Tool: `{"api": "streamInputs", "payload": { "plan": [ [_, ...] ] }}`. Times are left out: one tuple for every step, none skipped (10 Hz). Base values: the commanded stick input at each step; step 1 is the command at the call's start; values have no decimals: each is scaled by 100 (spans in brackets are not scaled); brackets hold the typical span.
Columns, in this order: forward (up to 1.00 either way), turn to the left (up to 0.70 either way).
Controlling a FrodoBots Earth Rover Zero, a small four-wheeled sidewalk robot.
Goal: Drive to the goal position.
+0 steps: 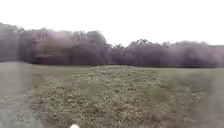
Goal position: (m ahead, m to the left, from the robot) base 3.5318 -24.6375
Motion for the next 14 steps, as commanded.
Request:
{"api": "streamInputs", "payload": {
  "plan": [
    [85, -34],
    [85, -34],
    [85, -34],
    [85, -34],
    [85, -34],
    [85, -34],
    [85, -34],
    [85, -34],
    [85, -34],
    [85, -34],
    [85, -34],
    [85, -34],
    [85, -26],
    [85, -20]
  ]
}}
